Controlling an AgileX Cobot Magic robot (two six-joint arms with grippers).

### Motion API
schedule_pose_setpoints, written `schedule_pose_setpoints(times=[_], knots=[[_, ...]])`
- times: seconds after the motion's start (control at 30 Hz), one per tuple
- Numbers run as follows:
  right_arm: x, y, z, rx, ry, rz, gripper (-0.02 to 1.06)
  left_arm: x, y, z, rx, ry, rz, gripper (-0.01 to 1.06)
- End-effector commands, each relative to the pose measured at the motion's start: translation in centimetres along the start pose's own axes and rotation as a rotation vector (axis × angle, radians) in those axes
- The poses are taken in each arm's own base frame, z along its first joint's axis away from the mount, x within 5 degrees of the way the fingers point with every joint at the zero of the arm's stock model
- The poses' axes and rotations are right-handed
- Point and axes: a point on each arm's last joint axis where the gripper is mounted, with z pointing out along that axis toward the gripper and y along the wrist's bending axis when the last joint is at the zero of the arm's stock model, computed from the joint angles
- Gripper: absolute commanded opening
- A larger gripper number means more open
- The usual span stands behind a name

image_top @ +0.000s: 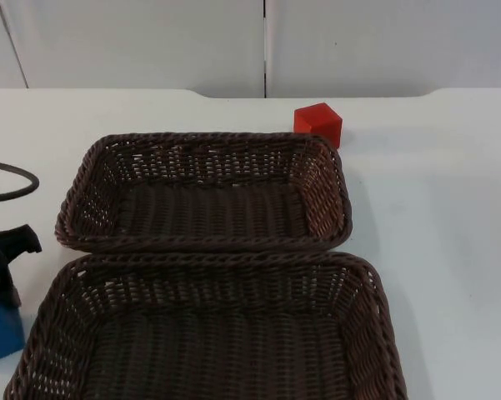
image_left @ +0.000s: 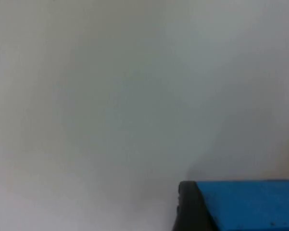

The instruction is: Pick up one cube with the left hand and place it into the upper basket. Pick up one cube with the right hand and place it into the lower basket.

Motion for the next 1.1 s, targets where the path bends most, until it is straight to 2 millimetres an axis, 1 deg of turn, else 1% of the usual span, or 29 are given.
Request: schedule_pose_setpoints(times=[0.0, 0.07, 0.2, 0.23, 0.43, 0.47, 0.63, 0.67, 0.7, 0.83, 0.97, 1.07], knots=[[-0.2, -0.1, -0.3, 0.002, -0.017, 0.002, 1.05, -0.5, -0.2, -0.9, 0.022, -0.041, -0.034, 0.00], [-0.3, -0.1, -0.3, 0.002, -0.019, 0.002, 1.05, -0.6, -0.3, -1.2, 0.028, -0.049, -0.034, 0.00], [-0.3, -0.1, -0.3, 0.002, -0.019, 0.002, 1.05, -1.4, -1.0, -4.5, 0.089, -0.118, -0.013, 0.00], [-0.3, -0.1, -0.3, 0.002, -0.019, 0.002, 1.05, -1.4, -1.0, -4.5, 0.089, -0.118, -0.013, 0.00], [-0.3, -0.1, -0.3, 0.002, -0.019, 0.002, 1.05, -1.5, -1.4, -10.4, 0.173, -0.230, 0.063, 0.00], [-0.3, -0.1, -0.3, 0.002, -0.019, 0.002, 1.05, -1.5, -1.4, -10.4, 0.173, -0.230, 0.063, 0.00], [-0.3, -0.1, -0.3, 0.002, -0.019, 0.002, 1.05, -0.8, -1.2, -15.1, 0.226, -0.344, 0.127, 0.00], [-0.3, -0.1, -0.3, 0.002, -0.019, 0.002, 1.05, -0.8, -1.2, -15.1, 0.226, -0.344, 0.127, 0.00], [-0.3, -0.1, -0.3, 0.002, -0.023, 0.002, 1.05, -0.6, -1.0, -16.0, 0.235, -0.371, 0.142, 0.00], [-0.3, -0.1, -0.3, 0.004, -0.025, -0.004, 1.05, 0.2, -0.5, -18.1, 0.233, -0.421, 0.198, 0.00], [-0.3, -0.1, -0.3, 0.004, -0.025, -0.004, 1.05, 0.5, -0.3, -18.8, 0.236, -0.430, 0.205, 0.00], [-0.3, -0.1, -0.3, 0.004, -0.025, -0.004, 1.05, 0.7, -0.2, -18.8, 0.230, -0.412, 0.208, 0.00]])
